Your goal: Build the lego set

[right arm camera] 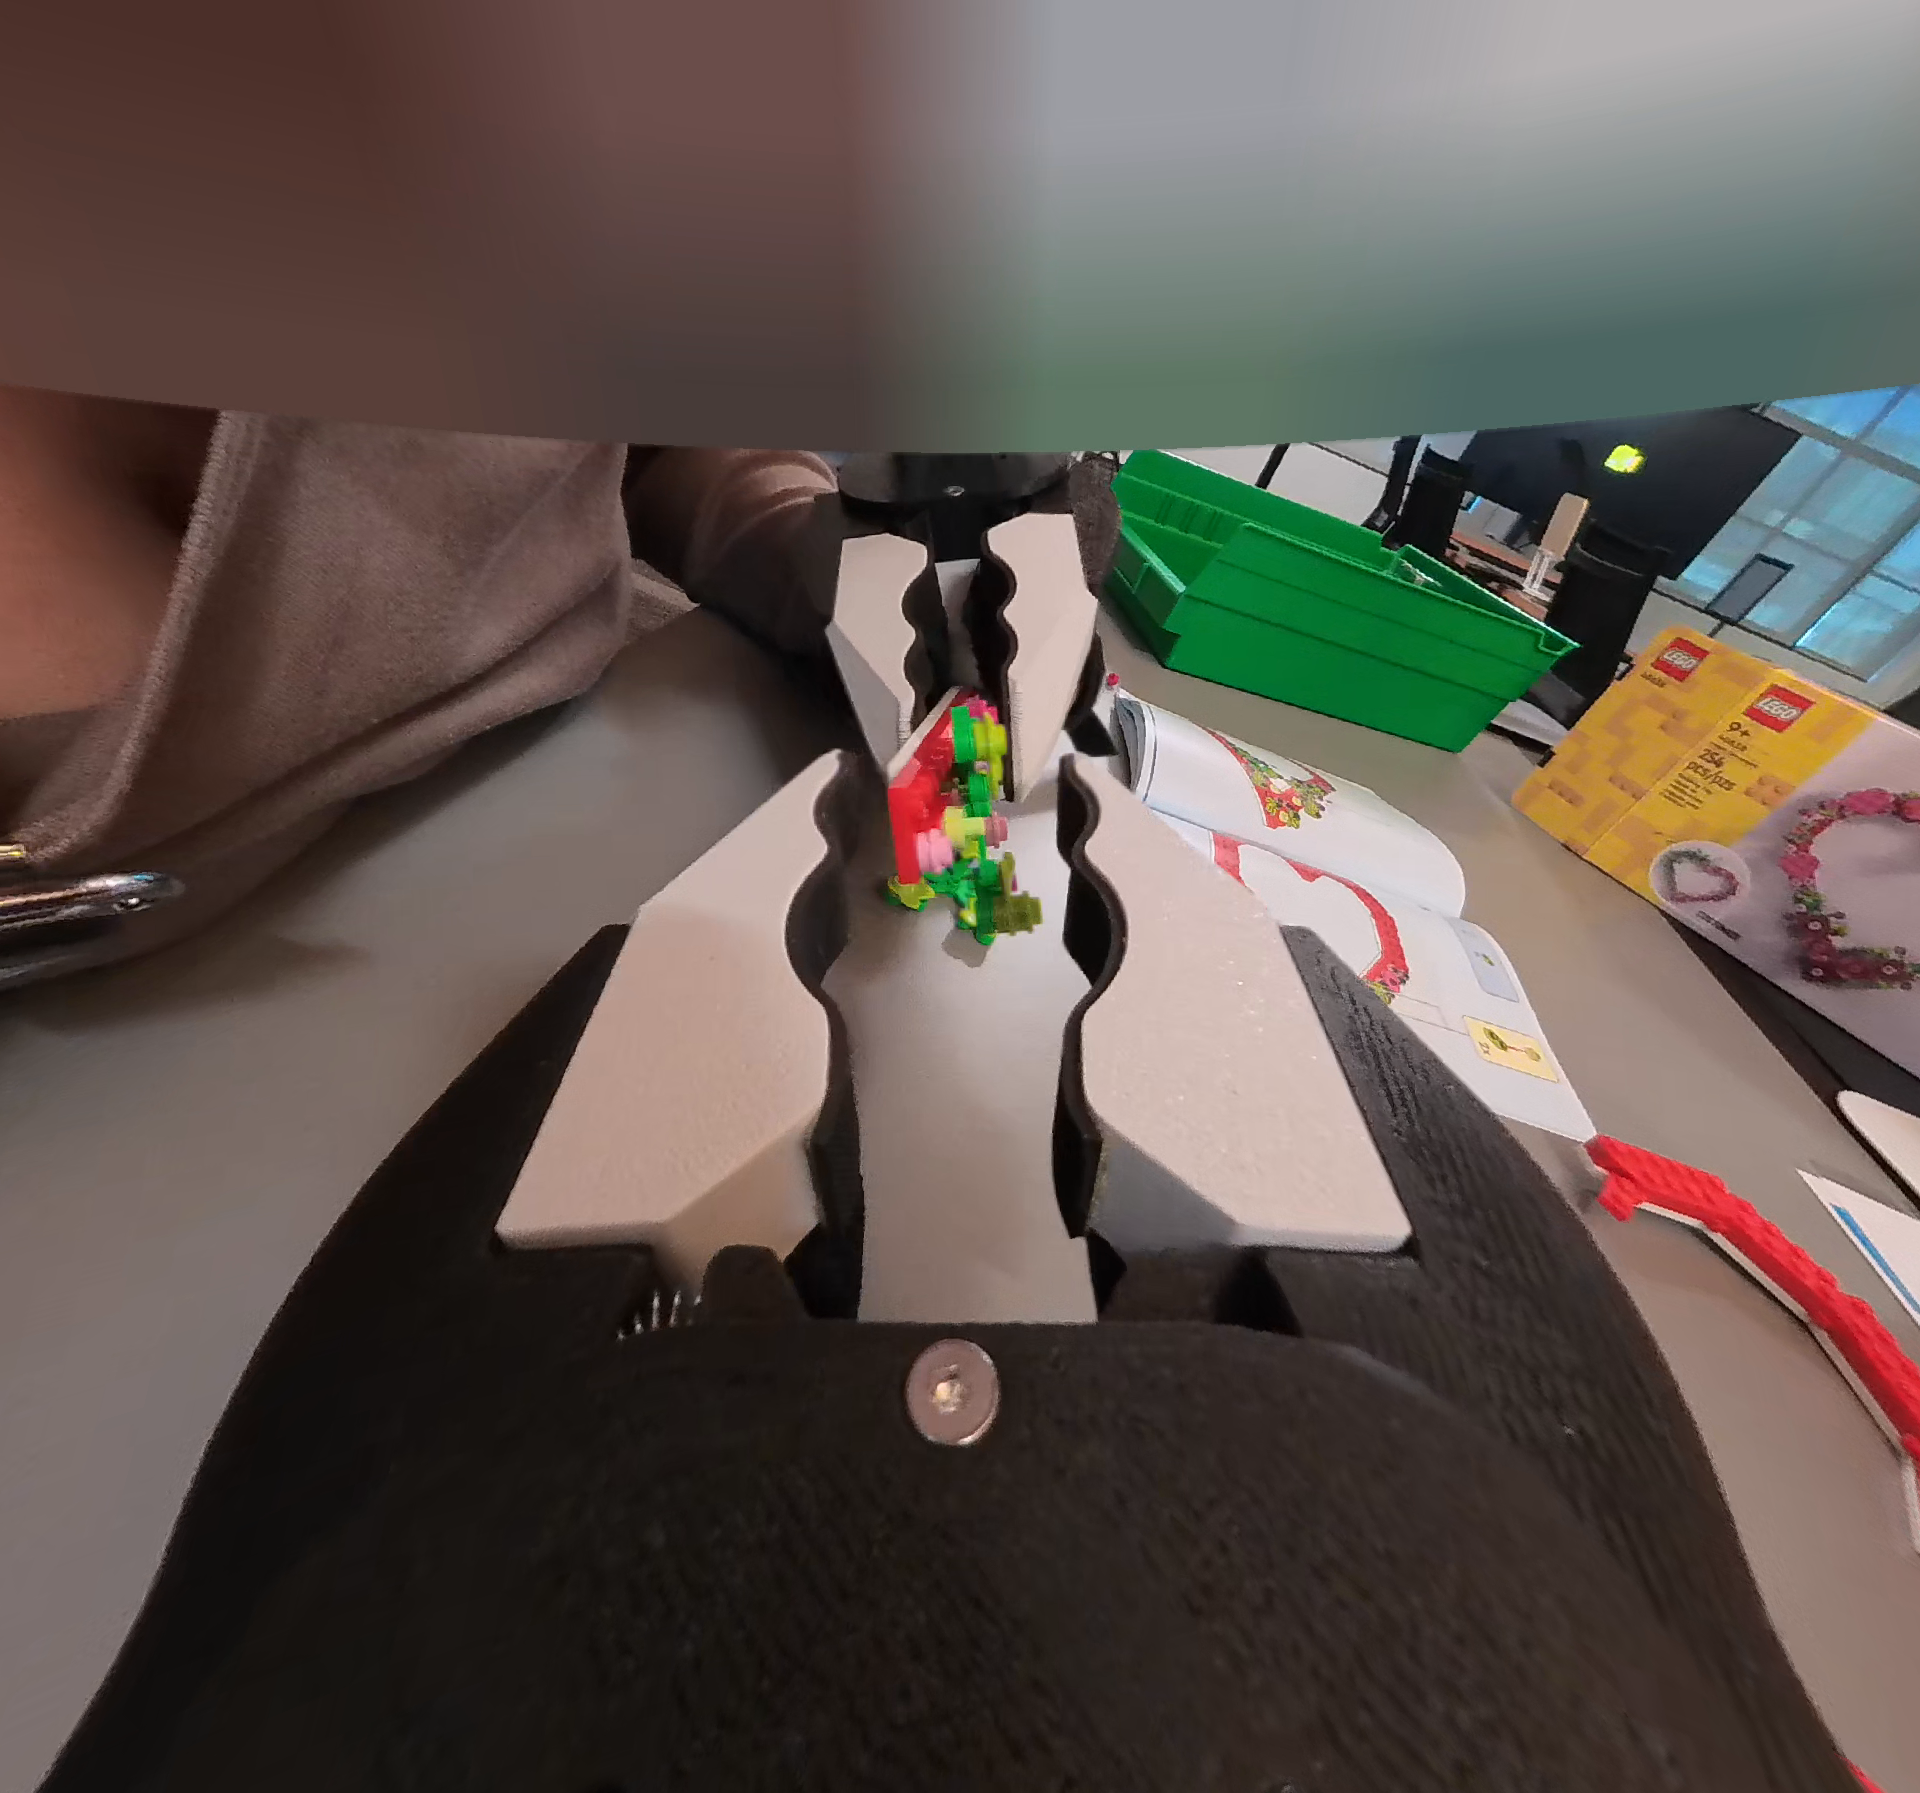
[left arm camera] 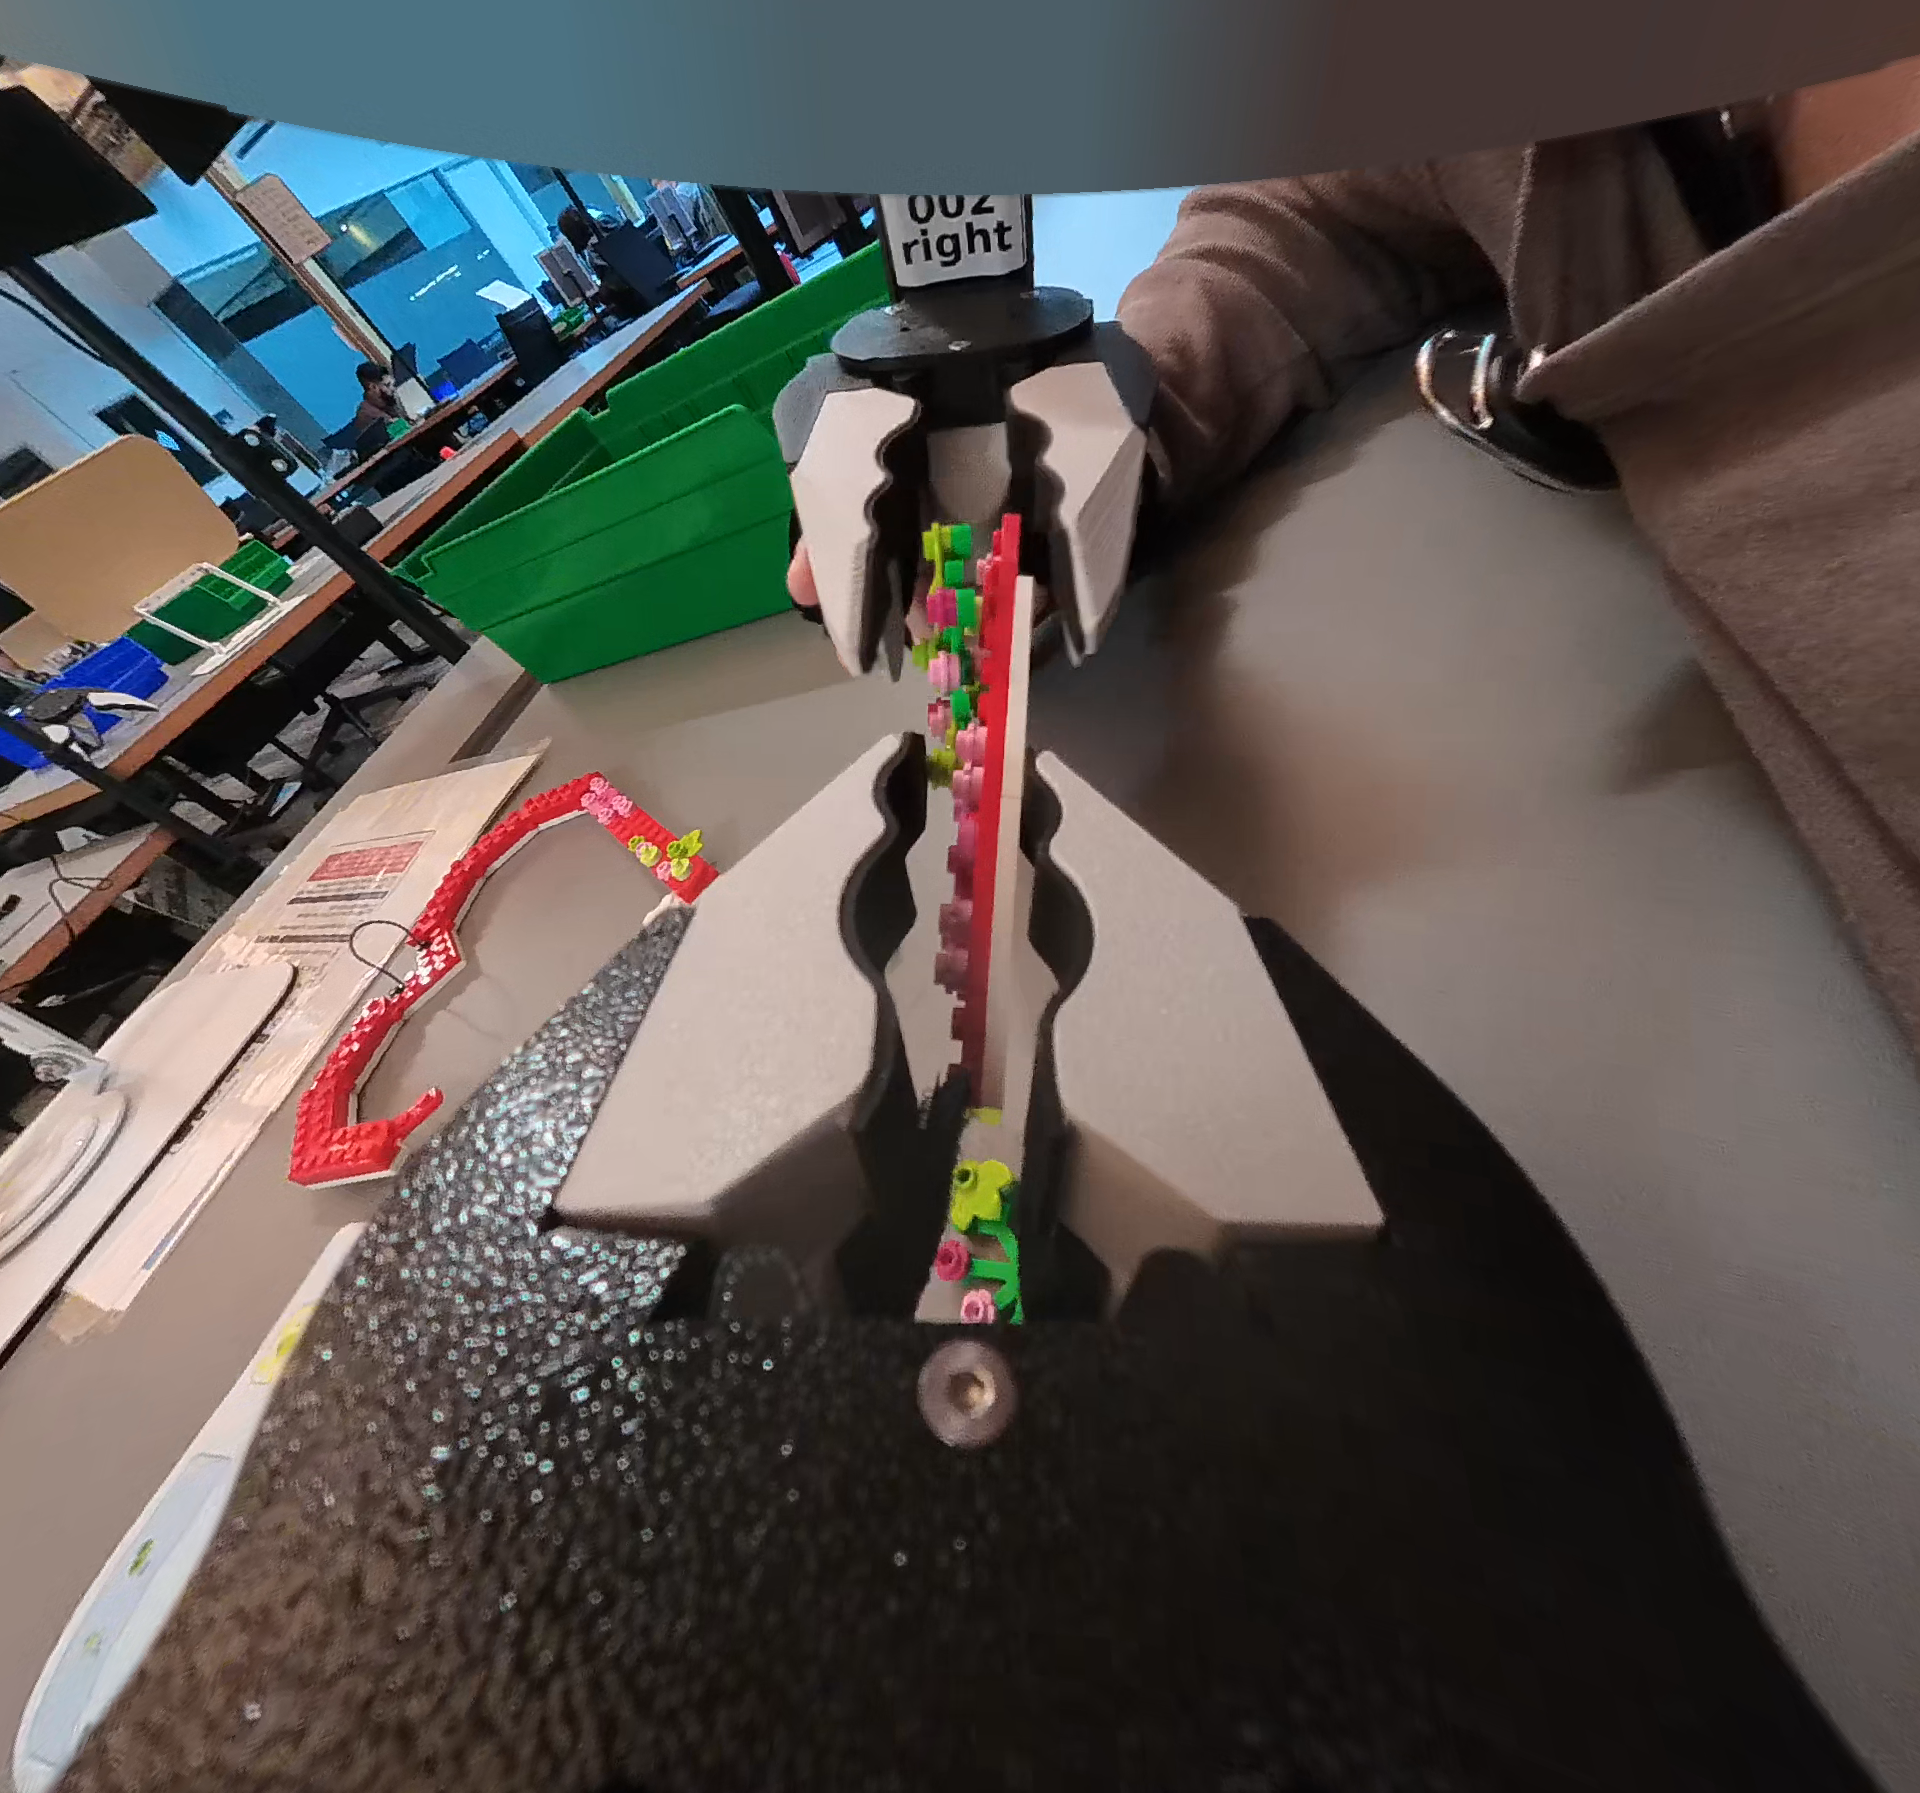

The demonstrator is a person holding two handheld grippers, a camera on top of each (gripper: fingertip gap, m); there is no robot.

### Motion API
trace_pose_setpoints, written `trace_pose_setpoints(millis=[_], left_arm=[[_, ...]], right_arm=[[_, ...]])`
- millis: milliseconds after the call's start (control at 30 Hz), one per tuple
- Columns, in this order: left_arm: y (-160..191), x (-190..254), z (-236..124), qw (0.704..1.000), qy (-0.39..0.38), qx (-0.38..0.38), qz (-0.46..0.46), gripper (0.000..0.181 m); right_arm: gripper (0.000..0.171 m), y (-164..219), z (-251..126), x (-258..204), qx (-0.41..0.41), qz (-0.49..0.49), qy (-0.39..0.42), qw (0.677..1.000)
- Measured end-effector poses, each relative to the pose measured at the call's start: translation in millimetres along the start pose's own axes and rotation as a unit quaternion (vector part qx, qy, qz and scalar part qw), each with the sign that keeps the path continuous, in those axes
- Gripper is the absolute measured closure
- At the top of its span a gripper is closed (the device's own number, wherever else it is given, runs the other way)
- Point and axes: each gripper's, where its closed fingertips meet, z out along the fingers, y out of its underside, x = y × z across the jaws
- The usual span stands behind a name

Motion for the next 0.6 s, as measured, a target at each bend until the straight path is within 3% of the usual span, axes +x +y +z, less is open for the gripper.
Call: trace_pose_setpoints(millis=[333, 600], left_arm=[[-7, -8, -5, 0.997, 0.007, 0.040, -0.065, 0.167], [-13, -13, -6, 0.994, -0.004, 0.069, -0.081, 0.167]], right_arm=[[0.121, -1, -1, 7, 0.007, 0.005, 0.019, 1.000], [0.111, -16, -3, 17, 0.066, 0.060, 0.042, 0.995]])
